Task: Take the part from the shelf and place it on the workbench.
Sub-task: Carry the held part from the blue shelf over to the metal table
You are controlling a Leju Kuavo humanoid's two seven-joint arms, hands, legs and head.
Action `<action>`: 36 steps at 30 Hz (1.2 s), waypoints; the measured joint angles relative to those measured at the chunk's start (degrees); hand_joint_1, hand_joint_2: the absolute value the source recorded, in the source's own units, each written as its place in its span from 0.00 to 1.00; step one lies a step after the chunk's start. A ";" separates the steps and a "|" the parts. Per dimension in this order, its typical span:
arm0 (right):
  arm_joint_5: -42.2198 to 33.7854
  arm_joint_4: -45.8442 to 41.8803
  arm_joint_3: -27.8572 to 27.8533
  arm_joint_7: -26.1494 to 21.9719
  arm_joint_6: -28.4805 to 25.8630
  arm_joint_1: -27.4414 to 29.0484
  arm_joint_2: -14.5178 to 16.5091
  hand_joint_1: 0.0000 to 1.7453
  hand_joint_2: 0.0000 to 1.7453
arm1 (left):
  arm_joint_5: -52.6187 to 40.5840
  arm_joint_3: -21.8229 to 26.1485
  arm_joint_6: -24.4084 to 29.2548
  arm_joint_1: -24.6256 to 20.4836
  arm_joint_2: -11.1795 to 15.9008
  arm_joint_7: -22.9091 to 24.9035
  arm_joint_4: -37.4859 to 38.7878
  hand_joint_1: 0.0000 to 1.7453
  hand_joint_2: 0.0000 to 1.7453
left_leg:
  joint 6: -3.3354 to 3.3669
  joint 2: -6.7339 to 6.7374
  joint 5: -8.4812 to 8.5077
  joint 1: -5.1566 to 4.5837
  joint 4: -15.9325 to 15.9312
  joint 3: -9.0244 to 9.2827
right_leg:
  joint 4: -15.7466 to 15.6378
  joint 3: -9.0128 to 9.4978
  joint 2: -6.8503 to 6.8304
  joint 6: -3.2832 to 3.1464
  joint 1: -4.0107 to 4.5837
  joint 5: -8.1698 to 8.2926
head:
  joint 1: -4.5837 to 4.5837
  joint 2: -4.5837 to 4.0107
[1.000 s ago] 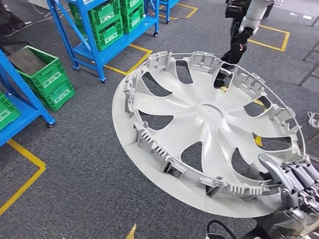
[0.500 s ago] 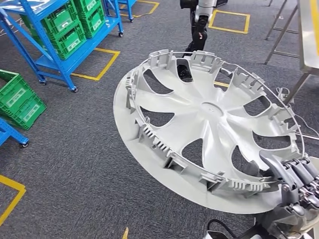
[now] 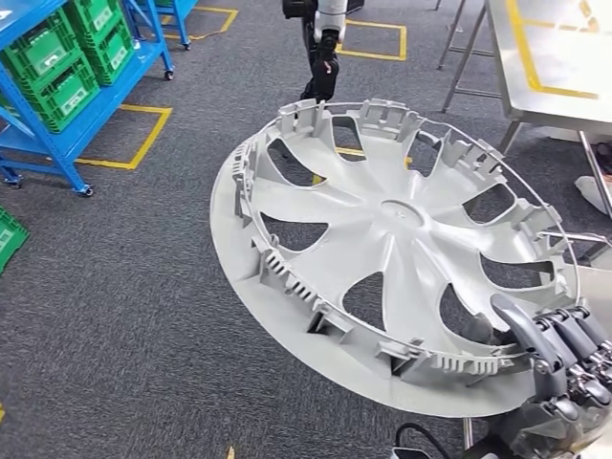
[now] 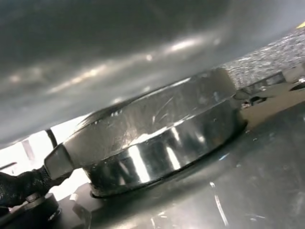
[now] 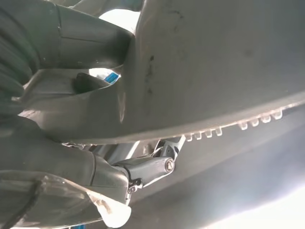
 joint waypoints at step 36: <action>0.04 0.94 0.25 0.07 -0.02 -0.59 -0.16 1.00 1.00 | -0.51 0.02 -0.21 0.06 0.24 -0.40 0.02 0.00 0.00 | -0.11 4.22 -0.21 -0.29 -0.54 0.55 | -1.42 1.03 -2.31 -0.04 -0.02 2.53 | 0.02 0.00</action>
